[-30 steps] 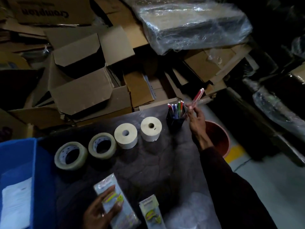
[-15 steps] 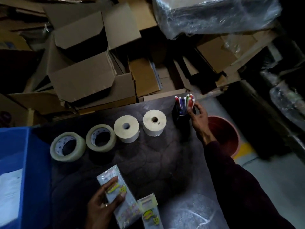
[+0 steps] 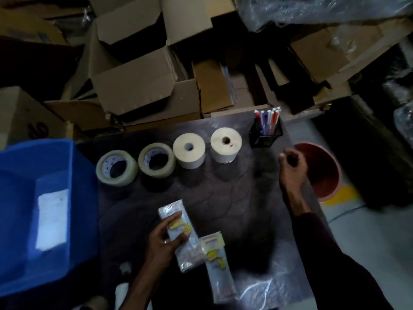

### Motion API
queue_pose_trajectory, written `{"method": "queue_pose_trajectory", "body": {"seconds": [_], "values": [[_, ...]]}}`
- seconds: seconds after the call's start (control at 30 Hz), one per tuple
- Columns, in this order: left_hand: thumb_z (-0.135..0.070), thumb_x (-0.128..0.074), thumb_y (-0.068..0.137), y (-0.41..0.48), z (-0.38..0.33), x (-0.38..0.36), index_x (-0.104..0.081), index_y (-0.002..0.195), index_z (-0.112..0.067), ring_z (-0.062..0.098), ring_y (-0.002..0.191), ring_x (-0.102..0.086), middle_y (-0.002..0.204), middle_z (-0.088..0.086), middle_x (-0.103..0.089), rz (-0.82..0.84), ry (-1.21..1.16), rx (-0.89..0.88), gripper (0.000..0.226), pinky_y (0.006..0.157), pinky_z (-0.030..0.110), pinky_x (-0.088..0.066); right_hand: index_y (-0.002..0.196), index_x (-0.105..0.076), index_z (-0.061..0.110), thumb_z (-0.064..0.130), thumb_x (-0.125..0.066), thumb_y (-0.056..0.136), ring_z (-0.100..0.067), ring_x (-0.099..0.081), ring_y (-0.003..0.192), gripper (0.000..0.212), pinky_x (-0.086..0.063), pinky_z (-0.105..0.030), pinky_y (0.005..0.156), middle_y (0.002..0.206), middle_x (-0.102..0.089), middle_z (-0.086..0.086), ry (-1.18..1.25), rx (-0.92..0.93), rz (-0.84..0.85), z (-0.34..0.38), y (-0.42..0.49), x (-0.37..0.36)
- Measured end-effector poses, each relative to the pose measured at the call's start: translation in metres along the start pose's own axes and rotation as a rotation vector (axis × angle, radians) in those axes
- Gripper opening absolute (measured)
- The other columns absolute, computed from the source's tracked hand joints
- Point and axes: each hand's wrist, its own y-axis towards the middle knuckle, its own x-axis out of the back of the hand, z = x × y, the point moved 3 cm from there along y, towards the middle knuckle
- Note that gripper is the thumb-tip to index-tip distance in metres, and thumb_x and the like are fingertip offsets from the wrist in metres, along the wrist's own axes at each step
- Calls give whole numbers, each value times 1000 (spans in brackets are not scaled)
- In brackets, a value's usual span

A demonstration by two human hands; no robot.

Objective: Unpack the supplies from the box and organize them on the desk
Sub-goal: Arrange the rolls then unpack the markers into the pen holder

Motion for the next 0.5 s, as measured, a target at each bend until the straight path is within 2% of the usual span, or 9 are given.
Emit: {"method": "queue_pose_trajectory", "body": {"seconds": [0.07,0.1,0.17,0.2,0.27,0.37,0.47,0.5], "values": [[-26,-88,52,-6,11,2,-68,113,-26,19,101,-67,113,0,-73,-10,-10,42,64,83,31,-58,104,-61,8,-3,-63,93,13,-60,82,16,-47,-10,81,90,-66,16,-74,-9,124,-20,-59,6],[-26,-87,53,-11,17,2,-66,116,-25,16,104,-66,116,-3,-72,-18,-7,36,67,86,31,-56,102,-62,7,-2,-63,93,10,-61,83,13,-47,-10,81,87,-68,17,-114,-23,193,-34,-90,10],[-17,-83,59,-23,24,-1,-60,125,-21,3,110,-63,123,-12,-67,-7,30,9,70,88,22,-53,98,-66,2,3,-66,92,-5,-64,84,6,-50,-19,84,89,-71,9,-186,-90,329,-54,-150,19],[-13,-80,62,-30,28,-1,-56,131,-19,0,114,-61,128,-12,-63,-1,42,5,73,89,18,-51,96,-66,2,4,-67,91,-9,-63,81,6,-51,-24,83,88,-71,-1,-224,-127,386,-62,-178,23],[-10,-78,64,-43,39,-2,-47,140,-16,2,124,-55,140,-8,-54,15,50,3,82,95,19,-49,89,-66,11,8,-72,87,-10,-63,73,6,-50,-24,76,82,-69,-3,-350,-140,469,-72,-228,33],[-13,-79,64,-59,50,-6,-34,148,-23,2,132,-48,145,-9,-48,41,84,-5,96,108,25,-40,83,-64,20,31,-77,83,-19,-64,75,18,-48,-31,71,80,-68,-1,-587,-95,526,-78,-278,48],[-10,-73,66,-66,56,-11,-25,139,-40,-17,124,-44,139,-16,-44,37,84,-13,92,106,9,-34,80,-59,24,35,-78,83,-20,-61,77,22,-42,-29,69,81,-67,-1,-630,-106,524,-76,-303,48],[-11,-73,67,-68,58,-11,-21,140,-42,-15,128,-41,140,-19,-40,44,108,-16,95,107,9,-31,78,-58,25,35,-79,82,-20,-59,76,23,-41,-28,69,80,-66,-1,-633,-99,506,-75,-309,45]]}}
